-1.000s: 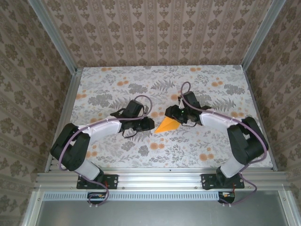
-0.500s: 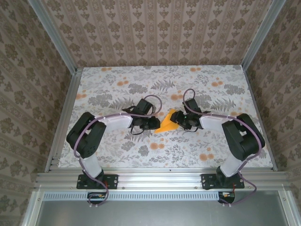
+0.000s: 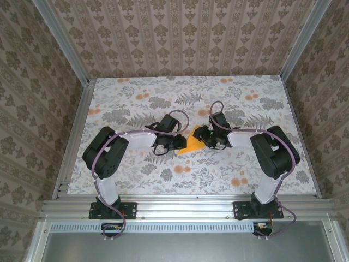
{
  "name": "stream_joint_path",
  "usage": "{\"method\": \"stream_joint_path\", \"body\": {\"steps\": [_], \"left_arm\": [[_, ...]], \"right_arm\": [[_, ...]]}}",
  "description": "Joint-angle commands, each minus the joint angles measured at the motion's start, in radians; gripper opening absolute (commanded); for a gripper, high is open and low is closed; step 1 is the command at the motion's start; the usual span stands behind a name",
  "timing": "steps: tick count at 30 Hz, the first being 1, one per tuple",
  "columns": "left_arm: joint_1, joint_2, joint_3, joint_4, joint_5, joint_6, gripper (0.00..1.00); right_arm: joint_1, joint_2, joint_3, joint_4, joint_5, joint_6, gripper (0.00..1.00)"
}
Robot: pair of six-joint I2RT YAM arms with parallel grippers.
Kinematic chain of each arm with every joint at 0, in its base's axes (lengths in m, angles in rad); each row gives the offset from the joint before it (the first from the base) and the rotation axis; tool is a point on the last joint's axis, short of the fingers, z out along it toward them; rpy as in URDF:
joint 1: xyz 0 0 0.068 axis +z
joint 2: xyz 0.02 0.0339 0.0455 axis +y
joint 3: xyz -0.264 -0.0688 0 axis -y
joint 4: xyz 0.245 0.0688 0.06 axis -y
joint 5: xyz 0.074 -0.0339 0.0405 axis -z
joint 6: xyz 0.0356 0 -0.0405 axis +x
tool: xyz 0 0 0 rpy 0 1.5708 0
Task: Fold a paper plane with a square sheet of paper (pick it up from the middle)
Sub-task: Turn over the paper at the center of the table.
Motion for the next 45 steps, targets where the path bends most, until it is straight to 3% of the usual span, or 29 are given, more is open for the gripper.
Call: {"method": "stream_joint_path", "body": {"steps": [1,6,10,14,19,26,33,45], "left_arm": [[0.01,0.015,0.005,0.035,0.033,-0.028,0.31],[0.036,0.007,-0.034,0.096,0.079,-0.069,0.36],[0.056,-0.009,-0.069,0.145,0.111,-0.089,0.39],[0.063,-0.007,-0.083,0.167,0.145,-0.1,0.35],[0.076,0.003,-0.1,0.214,0.193,-0.136,0.33],[0.094,-0.008,-0.136,0.289,0.239,-0.198,0.44],[0.103,-0.012,-0.15,0.301,0.243,-0.215,0.33],[0.134,-0.004,-0.193,0.396,0.286,-0.289,0.31]], "right_arm": [[0.012,0.035,0.021,0.043,-0.061,0.044,0.43],[0.019,0.029,0.015,0.048,-0.073,0.079,0.43],[0.019,-0.04,0.031,-0.085,0.012,0.082,0.48],[0.019,-0.089,0.043,-0.182,0.089,0.111,0.52],[0.019,-0.069,0.04,-0.164,0.08,0.156,0.52],[0.025,-0.03,0.054,-0.12,0.034,0.187,0.53],[0.03,-0.006,0.065,-0.079,0.003,0.194,0.54],[0.04,0.047,0.066,0.025,-0.057,0.217,0.52]]}}
